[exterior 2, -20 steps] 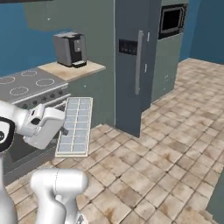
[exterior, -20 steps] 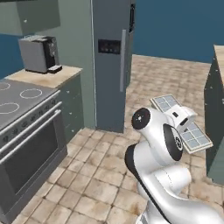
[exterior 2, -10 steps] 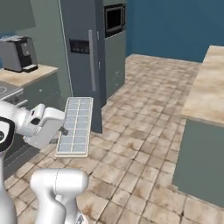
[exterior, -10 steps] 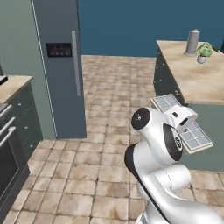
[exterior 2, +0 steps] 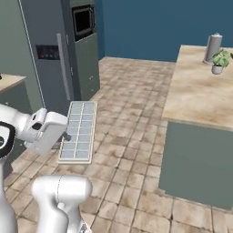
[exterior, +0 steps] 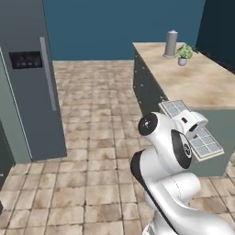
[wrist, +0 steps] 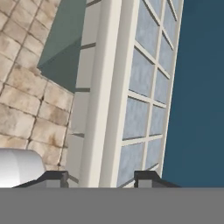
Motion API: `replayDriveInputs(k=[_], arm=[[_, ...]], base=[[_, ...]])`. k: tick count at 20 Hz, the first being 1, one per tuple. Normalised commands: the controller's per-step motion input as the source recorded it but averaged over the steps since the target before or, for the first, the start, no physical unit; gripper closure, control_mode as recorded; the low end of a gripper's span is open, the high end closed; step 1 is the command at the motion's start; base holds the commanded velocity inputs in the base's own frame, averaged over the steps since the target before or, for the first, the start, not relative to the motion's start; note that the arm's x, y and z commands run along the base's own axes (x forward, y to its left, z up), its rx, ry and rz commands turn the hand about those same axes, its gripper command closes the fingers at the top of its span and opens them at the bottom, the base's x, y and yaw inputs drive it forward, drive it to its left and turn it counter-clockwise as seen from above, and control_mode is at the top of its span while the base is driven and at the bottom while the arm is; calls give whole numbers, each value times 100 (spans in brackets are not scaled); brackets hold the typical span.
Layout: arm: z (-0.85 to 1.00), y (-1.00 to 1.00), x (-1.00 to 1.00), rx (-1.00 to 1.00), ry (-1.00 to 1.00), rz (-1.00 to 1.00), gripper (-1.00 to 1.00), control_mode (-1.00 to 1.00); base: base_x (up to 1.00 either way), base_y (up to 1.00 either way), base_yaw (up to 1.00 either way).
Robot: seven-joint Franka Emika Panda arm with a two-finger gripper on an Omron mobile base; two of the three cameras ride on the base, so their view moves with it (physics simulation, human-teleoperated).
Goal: The ice cube tray has been filled with water. Take the tray and place it in the freezer to make ice. Close the freezer door after placing the tray.
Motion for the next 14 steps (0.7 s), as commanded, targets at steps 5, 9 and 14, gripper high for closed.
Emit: replayDriveInputs(k=[5,9,14], arm=[[0,0,0,0,0,0,100,100],[0,0,0,0,0,0,100,100],[0,0,0,0,0,0,100,100]], base=[[55,0,-27],[57,1,-22],[58,13,-21]])
